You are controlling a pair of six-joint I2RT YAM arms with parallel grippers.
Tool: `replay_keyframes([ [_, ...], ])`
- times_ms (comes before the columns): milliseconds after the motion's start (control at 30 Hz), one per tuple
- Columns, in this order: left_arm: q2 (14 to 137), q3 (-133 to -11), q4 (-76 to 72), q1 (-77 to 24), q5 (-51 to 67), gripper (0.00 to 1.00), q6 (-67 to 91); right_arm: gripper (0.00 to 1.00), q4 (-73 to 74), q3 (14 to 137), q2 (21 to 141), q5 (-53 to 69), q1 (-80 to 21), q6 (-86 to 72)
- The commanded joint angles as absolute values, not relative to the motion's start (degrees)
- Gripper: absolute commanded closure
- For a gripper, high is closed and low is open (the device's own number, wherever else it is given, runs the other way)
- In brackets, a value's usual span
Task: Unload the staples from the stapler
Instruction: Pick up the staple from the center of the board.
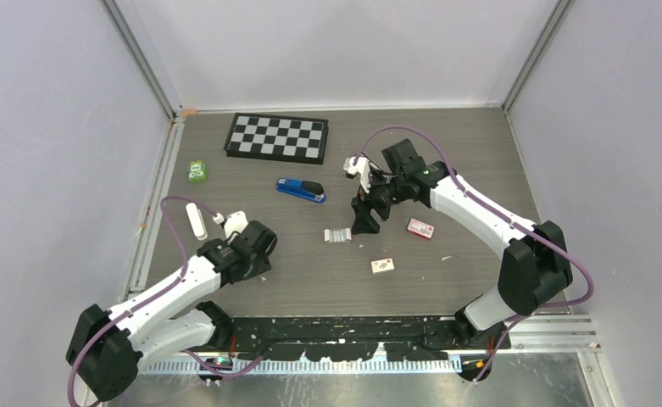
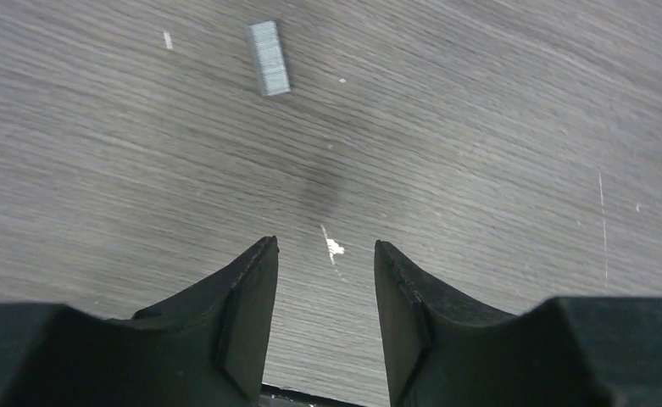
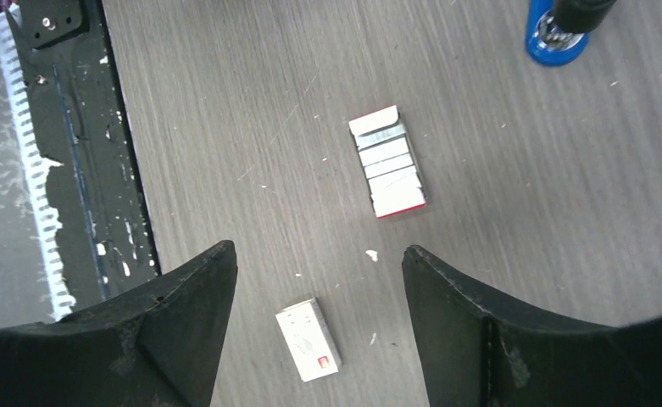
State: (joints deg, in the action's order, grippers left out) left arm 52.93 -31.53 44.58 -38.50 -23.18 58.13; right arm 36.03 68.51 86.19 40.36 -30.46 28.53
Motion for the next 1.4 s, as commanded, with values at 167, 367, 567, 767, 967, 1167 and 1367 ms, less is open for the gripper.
replay_keyframes([
  [167,54.5,-35.2,41.3,-31.3,-30.2,0.47,54.4,0.24,34.4,68.6,85.8,43.0,-30.9,24.0],
  [367,60.2,-32.9,30.5,-18.3,-18.2,0.47,46.0,0.24,35.1,68.8,85.8,43.6,-30.9,24.3],
  [567,69.0,-34.1,27.2,-16.3,-17.6,0.51,46.9,0.24,36.1,69.1,86.4,45.3,-30.9,25.0],
  [767,73.3,-35.2,26.8,-15.2,-19.2,0.55,48.4,0.24,36.6,69.3,86.5,45.8,-30.9,25.1],
  [967,72.4,-33.7,26.0,-14.7,-19.9,0.63,49.3,0.24,36.9,69.4,86.8,46.1,-30.9,25.2],
  [1167,72.0,-33.2,26.1,-14.2,-19.8,0.72,49.5,0.24,37.3,69.5,86.6,46.2,-30.8,25.4],
  [1367,71.7,-32.7,26.4,-14.2,-18.9,0.76,49.5,0.24,37.5,69.7,86.6,46.7,-30.9,25.4],
])
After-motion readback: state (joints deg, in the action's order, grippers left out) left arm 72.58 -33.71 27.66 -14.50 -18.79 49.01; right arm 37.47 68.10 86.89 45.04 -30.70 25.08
